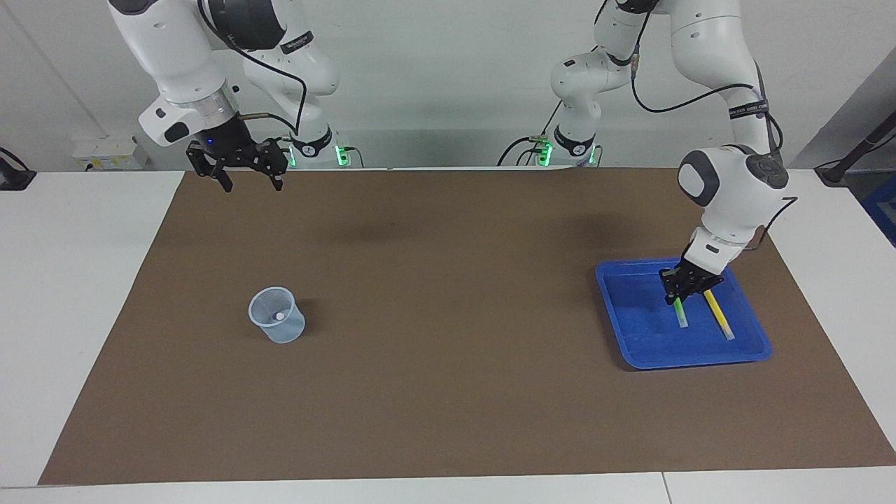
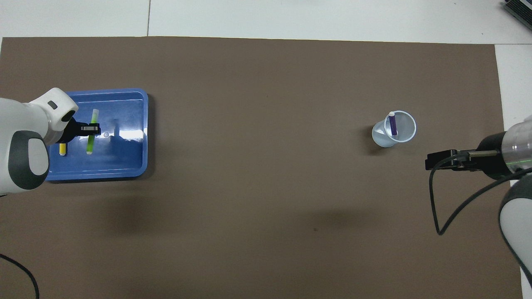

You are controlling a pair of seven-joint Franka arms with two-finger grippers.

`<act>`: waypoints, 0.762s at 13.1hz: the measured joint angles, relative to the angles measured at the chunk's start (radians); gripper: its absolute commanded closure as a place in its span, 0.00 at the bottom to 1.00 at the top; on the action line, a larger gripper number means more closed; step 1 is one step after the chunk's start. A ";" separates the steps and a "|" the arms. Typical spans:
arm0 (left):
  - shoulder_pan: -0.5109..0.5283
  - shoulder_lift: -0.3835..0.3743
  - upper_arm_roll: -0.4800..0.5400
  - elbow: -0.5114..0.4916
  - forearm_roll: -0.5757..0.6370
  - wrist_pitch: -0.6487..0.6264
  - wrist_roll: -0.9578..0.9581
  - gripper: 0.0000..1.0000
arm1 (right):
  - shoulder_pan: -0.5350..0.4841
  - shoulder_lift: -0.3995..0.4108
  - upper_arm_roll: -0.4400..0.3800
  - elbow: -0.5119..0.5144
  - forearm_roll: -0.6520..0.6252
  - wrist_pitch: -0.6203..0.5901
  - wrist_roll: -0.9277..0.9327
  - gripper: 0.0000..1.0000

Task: Right arm passes pens to left for tray arrangement
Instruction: 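Lower the green pen into the tray while the right gripper reaches the cup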

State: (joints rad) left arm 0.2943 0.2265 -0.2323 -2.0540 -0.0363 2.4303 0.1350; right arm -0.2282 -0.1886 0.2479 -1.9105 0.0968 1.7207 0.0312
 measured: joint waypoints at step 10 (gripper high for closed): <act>0.040 0.061 0.002 -0.005 0.000 0.076 0.000 1.00 | 0.056 0.318 0.003 0.115 -0.143 0.225 -0.049 0.00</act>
State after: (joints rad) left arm 0.3345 0.2873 -0.2306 -2.0595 -0.0363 2.5067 0.1349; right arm -0.1718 0.1291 0.2510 -1.7956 -0.0464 1.9459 -0.0180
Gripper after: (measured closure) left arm 0.824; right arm 0.000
